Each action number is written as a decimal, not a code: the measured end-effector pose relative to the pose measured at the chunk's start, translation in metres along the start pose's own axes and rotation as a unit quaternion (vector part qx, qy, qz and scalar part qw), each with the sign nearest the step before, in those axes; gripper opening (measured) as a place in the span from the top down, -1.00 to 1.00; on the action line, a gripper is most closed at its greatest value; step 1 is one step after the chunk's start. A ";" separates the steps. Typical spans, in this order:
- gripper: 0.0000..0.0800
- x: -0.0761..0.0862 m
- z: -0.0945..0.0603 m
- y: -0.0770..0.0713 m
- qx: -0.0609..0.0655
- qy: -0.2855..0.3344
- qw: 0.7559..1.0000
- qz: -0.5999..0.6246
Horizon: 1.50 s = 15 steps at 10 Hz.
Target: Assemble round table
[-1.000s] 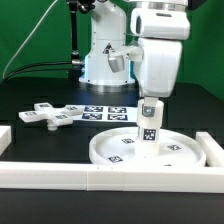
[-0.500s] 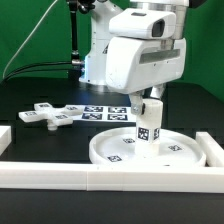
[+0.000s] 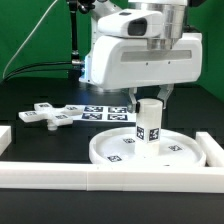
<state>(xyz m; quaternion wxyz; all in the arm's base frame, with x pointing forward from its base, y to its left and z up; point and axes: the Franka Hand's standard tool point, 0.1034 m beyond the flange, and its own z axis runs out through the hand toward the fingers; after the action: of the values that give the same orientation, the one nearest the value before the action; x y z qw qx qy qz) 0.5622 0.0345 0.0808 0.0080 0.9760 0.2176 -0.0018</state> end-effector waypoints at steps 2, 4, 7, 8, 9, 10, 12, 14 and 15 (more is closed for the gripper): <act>-0.03 0.001 0.001 -0.003 0.002 0.007 0.993 0.115; -0.03 0.001 0.001 -0.004 0.010 0.008 0.983 0.181; -0.03 0.001 0.002 -0.005 0.020 0.006 0.956 0.291; -0.03 0.000 0.002 -0.005 0.032 0.003 0.935 0.352; -0.03 0.000 0.003 -0.007 0.039 0.001 0.912 0.408; -0.03 0.000 0.003 -0.008 0.047 -0.002 0.886 0.461; -0.03 0.001 0.003 -0.011 0.048 -0.005 0.836 0.546; -0.03 0.001 0.003 -0.011 0.049 -0.005 0.827 0.560; -0.03 0.002 0.003 -0.012 0.047 -0.004 0.840 0.540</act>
Offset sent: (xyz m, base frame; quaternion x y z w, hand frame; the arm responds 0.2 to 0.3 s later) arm 0.0000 0.0000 0.0000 0.0000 0.0000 0.1938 0.9810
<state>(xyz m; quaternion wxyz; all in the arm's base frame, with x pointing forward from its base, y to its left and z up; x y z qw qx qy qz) 0.5586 0.0463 0.0774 -0.0373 0.9381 -0.3442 -0.0117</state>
